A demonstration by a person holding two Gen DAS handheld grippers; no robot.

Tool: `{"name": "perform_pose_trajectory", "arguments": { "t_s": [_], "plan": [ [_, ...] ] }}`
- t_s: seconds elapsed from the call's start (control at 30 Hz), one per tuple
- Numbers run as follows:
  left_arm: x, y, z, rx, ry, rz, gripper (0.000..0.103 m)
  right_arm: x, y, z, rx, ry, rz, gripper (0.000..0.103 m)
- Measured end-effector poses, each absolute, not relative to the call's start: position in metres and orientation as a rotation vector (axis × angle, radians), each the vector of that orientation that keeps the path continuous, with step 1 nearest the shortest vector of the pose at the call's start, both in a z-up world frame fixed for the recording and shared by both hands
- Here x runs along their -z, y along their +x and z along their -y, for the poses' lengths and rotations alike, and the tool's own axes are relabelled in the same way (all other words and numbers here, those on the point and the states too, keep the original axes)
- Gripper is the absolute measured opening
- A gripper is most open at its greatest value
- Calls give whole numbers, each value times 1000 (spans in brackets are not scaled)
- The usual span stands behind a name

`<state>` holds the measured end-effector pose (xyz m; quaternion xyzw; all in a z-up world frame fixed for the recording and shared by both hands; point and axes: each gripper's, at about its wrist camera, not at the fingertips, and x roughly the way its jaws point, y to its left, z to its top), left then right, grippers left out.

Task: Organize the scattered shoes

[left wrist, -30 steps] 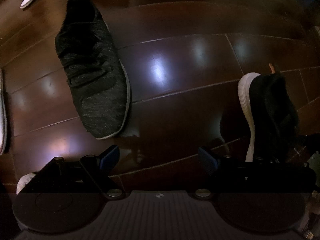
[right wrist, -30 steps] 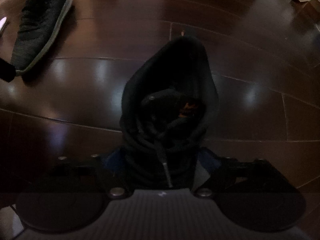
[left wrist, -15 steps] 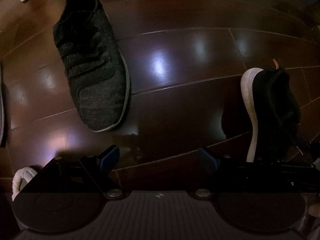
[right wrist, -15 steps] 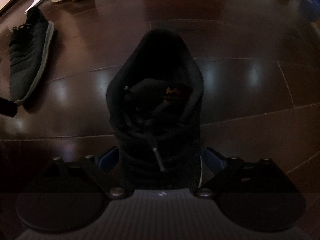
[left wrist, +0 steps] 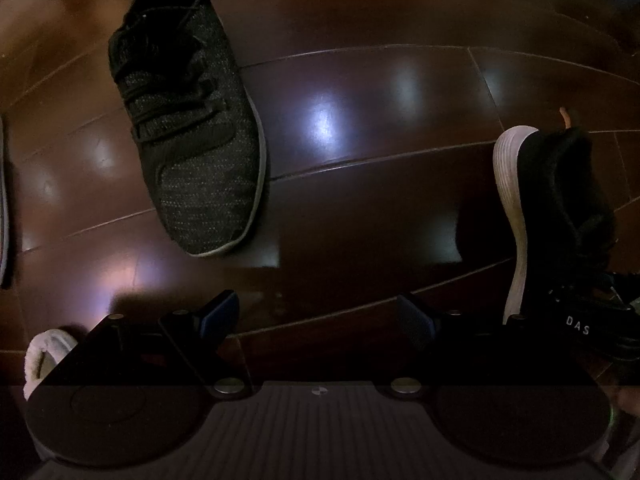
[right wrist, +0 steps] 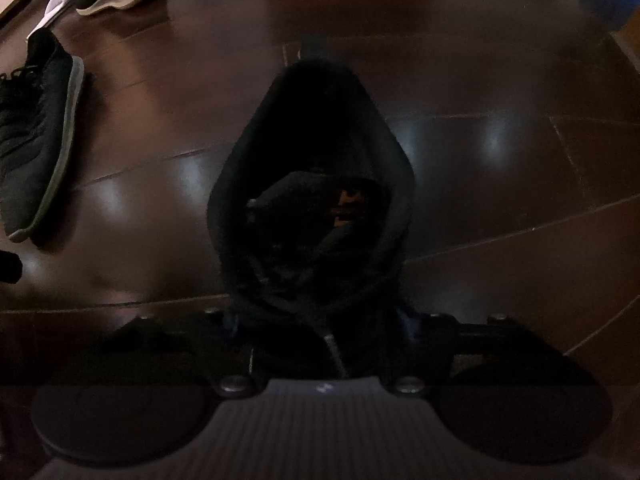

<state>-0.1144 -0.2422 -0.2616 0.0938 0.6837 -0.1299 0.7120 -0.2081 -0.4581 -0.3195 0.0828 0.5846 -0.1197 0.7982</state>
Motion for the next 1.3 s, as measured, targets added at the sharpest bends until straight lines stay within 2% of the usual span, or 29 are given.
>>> {"name": "perform_pose_trajectory", "arguments": {
  "t_s": [0.37, 0.8, 1.3],
  "plan": [
    [265, -100, 229, 238, 162, -1524, 89, 308, -148, 456, 274, 165, -1225, 63],
    [259, -54, 215, 144, 60, -1452, 89, 330, -91, 452, 272, 104, -1197, 62],
    [260, -46, 208, 132, 11, -1476, 89, 327, -33, 453, 222, 29, -1177, 62]
  ]
}}
